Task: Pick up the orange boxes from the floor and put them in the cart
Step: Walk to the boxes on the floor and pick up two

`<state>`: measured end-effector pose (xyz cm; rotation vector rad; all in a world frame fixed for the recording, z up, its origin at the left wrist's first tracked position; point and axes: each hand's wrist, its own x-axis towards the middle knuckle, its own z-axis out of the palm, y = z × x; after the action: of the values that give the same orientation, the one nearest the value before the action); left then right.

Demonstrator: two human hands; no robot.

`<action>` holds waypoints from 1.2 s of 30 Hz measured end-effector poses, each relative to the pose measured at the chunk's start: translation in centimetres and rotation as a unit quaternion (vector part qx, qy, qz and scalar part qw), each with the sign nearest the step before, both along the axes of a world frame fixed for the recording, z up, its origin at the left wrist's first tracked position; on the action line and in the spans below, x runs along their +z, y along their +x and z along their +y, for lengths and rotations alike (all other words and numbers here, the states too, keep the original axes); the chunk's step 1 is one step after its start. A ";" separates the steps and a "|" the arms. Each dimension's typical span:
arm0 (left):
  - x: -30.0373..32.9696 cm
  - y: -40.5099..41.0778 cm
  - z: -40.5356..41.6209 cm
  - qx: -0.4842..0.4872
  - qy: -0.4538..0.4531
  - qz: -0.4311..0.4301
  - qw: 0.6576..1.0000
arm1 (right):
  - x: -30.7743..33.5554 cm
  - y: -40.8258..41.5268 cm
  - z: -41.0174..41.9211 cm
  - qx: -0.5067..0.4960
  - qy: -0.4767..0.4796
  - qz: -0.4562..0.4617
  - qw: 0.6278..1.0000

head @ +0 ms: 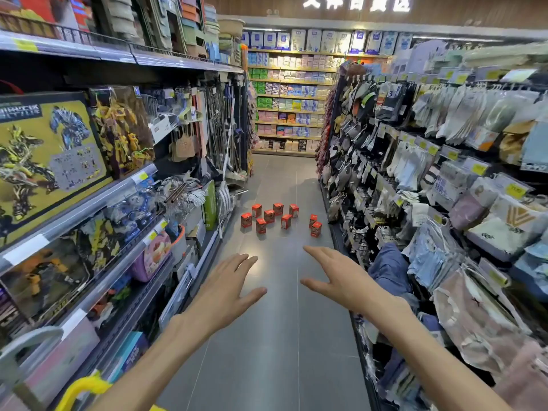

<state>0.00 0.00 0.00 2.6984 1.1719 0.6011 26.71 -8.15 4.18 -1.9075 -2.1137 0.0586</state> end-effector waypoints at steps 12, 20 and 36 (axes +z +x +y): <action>-4.0 3.8 18.0 0.035 0.013 0.012 0.999 | -4.9 5.3 18.9 0.014 -0.009 0.001 1.000; -3.3 6.8 39.2 0.037 0.009 0.021 0.999 | -4.2 9.0 39.8 0.006 -0.022 -0.003 1.000; -5.4 22.5 81.0 0.011 0.005 0.031 0.999 | -6.8 25.0 82.0 -0.004 -0.009 0.024 1.000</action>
<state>22.54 80.99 -5.45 2.7347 1.2171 0.5315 51.71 73.82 -2.65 -1.9055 -2.0798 0.1212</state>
